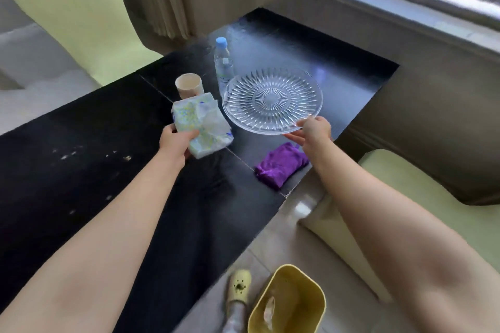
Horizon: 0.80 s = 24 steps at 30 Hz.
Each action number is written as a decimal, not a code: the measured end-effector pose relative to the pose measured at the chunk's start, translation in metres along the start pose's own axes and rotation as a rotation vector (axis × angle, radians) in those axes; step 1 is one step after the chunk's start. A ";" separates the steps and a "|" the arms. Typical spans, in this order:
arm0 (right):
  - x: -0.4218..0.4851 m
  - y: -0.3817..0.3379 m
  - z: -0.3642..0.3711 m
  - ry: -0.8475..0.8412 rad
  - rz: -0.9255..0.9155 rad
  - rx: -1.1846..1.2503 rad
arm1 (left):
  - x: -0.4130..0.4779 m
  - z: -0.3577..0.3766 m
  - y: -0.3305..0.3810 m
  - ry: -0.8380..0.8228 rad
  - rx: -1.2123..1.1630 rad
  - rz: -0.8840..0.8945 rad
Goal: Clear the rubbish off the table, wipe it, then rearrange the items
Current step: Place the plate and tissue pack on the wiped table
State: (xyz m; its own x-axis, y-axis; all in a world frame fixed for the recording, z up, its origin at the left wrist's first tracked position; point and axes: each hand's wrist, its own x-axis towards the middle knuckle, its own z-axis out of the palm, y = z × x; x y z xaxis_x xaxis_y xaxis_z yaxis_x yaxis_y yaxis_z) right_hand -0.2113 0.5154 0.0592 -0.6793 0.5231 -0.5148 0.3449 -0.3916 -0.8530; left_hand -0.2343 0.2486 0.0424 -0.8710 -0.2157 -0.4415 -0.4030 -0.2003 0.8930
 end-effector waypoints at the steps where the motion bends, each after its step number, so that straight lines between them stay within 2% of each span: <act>1: -0.014 0.001 0.003 -0.033 0.001 0.001 | -0.013 -0.015 0.001 0.027 -0.014 0.001; 8: -0.101 0.024 0.048 -0.310 0.003 -0.073 | -0.098 -0.144 0.002 0.198 -0.126 0.004; 12: -0.146 0.052 0.091 -0.406 0.031 -0.162 | -0.136 -0.219 -0.003 0.298 -0.188 0.007; 16: -0.189 0.096 0.144 -0.528 0.103 -0.239 | -0.170 -0.300 -0.024 0.422 -0.264 0.003; 24: -0.267 0.209 0.261 -0.718 0.225 -0.376 | -0.205 -0.442 -0.088 0.703 -0.402 -0.143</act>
State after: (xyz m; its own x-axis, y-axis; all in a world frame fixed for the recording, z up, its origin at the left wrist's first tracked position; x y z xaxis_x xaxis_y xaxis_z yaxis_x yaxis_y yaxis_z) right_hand -0.1270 0.0962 0.0403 -0.7714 -0.1960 -0.6054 0.6283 -0.0838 -0.7735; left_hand 0.1040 -0.1124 0.0160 -0.3855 -0.6838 -0.6195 -0.2486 -0.5696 0.7834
